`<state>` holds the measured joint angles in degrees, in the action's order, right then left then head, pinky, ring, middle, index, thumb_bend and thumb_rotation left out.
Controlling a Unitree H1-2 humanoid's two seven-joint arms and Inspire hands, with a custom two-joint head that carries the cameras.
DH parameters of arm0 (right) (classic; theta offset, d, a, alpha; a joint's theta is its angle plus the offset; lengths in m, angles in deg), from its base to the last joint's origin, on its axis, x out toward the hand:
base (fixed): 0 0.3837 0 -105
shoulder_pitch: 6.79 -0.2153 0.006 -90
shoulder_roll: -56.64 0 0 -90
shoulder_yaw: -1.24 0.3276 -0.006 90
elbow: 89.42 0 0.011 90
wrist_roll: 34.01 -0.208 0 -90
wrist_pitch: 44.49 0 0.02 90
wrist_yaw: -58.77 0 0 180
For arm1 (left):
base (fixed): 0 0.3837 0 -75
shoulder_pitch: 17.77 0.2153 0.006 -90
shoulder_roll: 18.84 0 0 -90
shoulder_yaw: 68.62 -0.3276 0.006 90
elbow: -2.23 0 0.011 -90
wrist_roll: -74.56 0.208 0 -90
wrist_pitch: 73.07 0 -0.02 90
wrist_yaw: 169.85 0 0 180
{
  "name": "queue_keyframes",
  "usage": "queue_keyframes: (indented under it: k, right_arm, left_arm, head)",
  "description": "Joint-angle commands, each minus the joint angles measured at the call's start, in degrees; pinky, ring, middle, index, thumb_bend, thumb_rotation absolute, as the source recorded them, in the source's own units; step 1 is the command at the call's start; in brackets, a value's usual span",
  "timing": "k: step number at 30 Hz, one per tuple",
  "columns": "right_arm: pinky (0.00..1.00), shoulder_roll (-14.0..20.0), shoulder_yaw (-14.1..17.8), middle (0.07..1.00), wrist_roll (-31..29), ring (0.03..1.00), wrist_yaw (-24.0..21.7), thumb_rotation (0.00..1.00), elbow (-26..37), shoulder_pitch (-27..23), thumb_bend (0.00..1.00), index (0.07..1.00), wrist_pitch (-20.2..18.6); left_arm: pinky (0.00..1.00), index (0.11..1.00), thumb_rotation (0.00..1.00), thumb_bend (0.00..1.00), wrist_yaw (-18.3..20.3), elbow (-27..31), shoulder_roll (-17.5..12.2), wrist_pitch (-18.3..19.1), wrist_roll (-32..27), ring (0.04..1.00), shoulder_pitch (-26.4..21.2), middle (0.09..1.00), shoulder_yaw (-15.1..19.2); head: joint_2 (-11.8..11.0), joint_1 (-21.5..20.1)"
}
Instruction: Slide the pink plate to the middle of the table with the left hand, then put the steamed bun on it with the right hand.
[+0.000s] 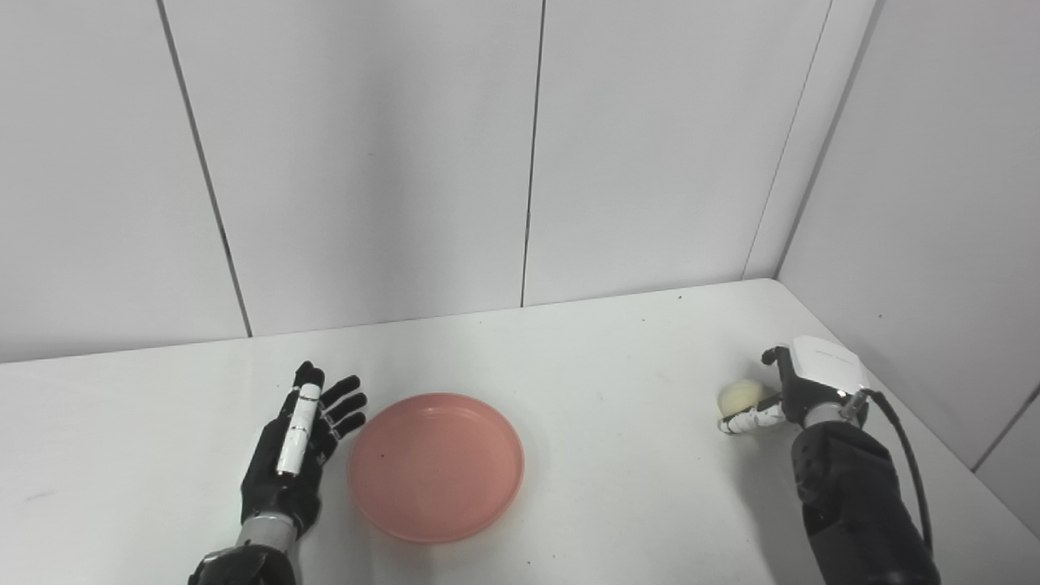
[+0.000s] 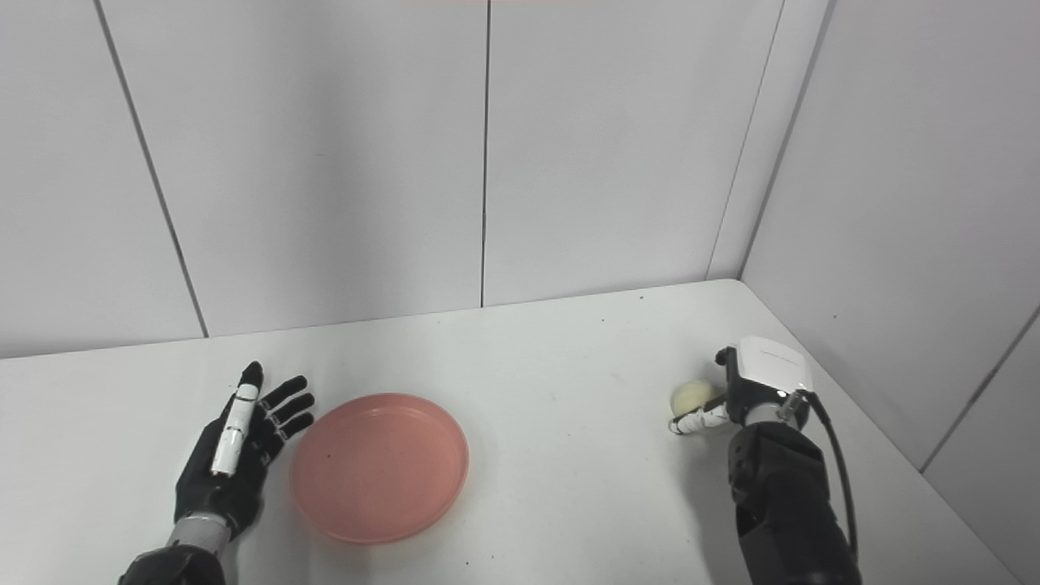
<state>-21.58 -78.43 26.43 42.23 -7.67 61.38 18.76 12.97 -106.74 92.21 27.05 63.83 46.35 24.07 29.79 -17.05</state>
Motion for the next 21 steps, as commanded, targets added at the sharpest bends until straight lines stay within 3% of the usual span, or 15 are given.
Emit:
queue_keyframes:
  k: [1, 2, 5, 9, 10, 13, 21]
  right_arm:
    - [0.38, 0.3, 0.1, 0.549, -4.0, 0.457, 2.0, 0.23, 1.8, 0.0, 1.00, 0.721, 0.1]
    - [0.29, 0.4, 0.1, 0.455, -5.3, 0.355, 2.5, 0.21, 2.2, 0.2, 0.99, 0.709, 0.1]
    - [0.19, 1.1, -0.9, 0.348, -7.1, 0.247, 2.6, 0.18, 2.6, 0.8, 0.96, 0.666, -0.1]
    - [0.17, 2.7, -2.8, 0.334, -4.5, 0.229, 0.5, 0.17, 2.3, 1.1, 0.92, 0.581, -0.1]
    - [0.17, 3.1, -3.1, 0.332, -4.0, 0.226, -0.4, 0.16, 2.2, 1.0, 0.69, 0.527, -0.1]
    - [0.23, 3.9, -3.6, 0.371, -0.8, 0.272, -4.8, 0.15, 1.4, 0.3, 0.54, 0.491, -0.2]
    - [0.23, 5.3, -5.1, 0.372, 4.7, 0.279, -10.6, 0.14, 0.0, -0.6, 0.53, 0.484, -0.2]
  left_arm:
    - [0.76, 1.000, 0.72, 0.60, -0.3, 0.5, 0.1, 1.2, 0.3, 0.755, 0.0, 0.767, -0.3]
    - [0.76, 1.000, 0.72, 0.60, -0.3, 0.6, 0.1, 1.3, 0.3, 0.755, 0.1, 0.767, -0.2]
    - [0.76, 1.000, 0.72, 0.60, -0.2, 0.8, 0.0, 1.5, 0.3, 0.753, 0.1, 0.764, -0.3]
    - [0.76, 1.000, 0.72, 0.60, -0.2, 1.1, -0.1, 1.8, 0.4, 0.744, 0.1, 0.757, -0.4]
    - [0.75, 1.000, 0.72, 0.60, -0.1, 1.2, -0.1, 1.9, 0.3, 0.740, 0.2, 0.755, -0.4]
    - [0.75, 1.000, 0.72, 0.61, 0.0, 1.3, -0.3, 2.2, 0.3, 0.737, 0.1, 0.752, -0.5]
    - [0.74, 1.000, 0.71, 0.61, 0.2, 2.0, -0.6, 3.3, 0.3, 0.740, 0.1, 0.751, -1.0]
  head:
    - [0.2, 0.0]
    - [0.2, 0.0]
    - [0.3, 0.1]
    - [0.5, 0.1]
    - [0.6, 0.1]
    - [0.7, 0.1]
    - [0.8, 0.2]
